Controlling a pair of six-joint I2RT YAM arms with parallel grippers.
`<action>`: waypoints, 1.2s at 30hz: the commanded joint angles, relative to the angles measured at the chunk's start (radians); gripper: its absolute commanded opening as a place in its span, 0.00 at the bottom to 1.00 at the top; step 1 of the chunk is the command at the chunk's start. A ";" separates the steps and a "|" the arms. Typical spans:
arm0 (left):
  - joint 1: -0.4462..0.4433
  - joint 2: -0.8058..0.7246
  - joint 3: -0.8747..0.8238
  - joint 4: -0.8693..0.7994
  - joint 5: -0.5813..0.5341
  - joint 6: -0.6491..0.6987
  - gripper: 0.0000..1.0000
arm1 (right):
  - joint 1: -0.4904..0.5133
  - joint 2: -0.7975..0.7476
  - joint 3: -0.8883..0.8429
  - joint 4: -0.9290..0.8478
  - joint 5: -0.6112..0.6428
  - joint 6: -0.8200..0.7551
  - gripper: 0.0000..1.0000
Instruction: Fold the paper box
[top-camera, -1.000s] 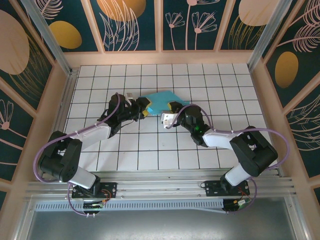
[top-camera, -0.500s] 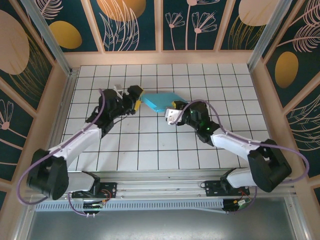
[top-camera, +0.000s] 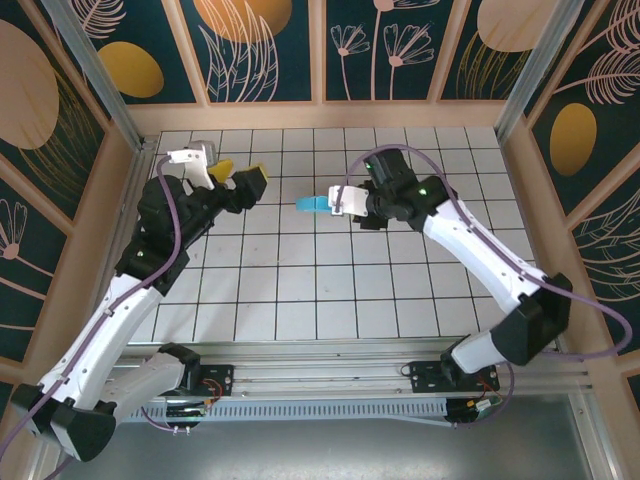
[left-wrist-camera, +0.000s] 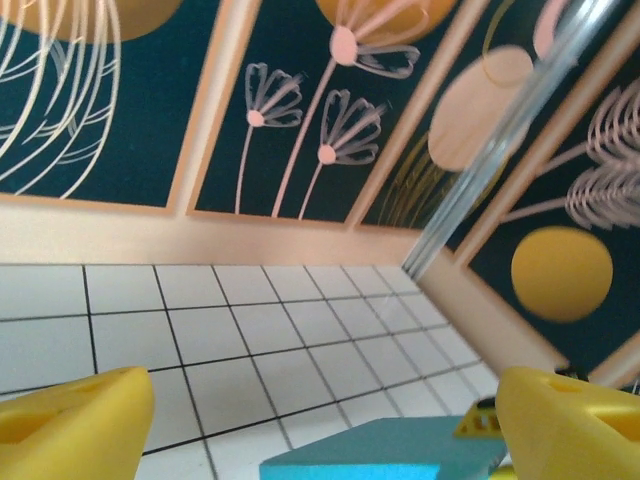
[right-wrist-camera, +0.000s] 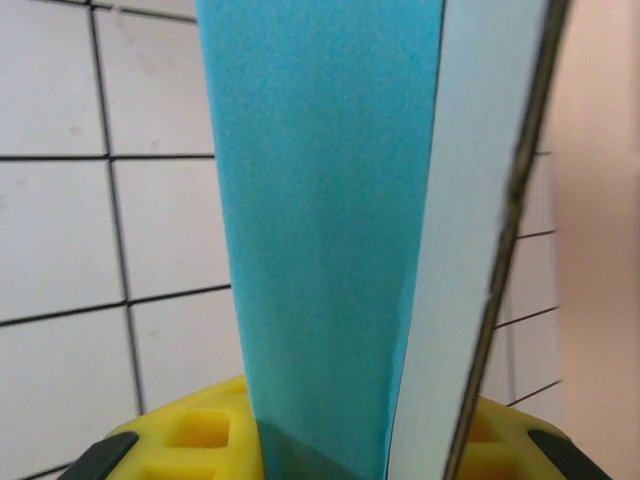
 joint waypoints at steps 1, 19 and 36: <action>0.001 -0.019 -0.002 -0.072 0.095 0.188 0.88 | 0.027 0.088 0.083 -0.283 0.029 0.056 0.25; 0.001 -0.063 -0.124 -0.019 0.128 0.148 0.87 | 0.087 0.418 0.251 -0.293 0.004 0.047 0.30; 0.001 -0.043 -0.135 -0.012 0.103 0.142 0.88 | 0.093 0.432 0.304 -0.292 -0.029 0.062 0.65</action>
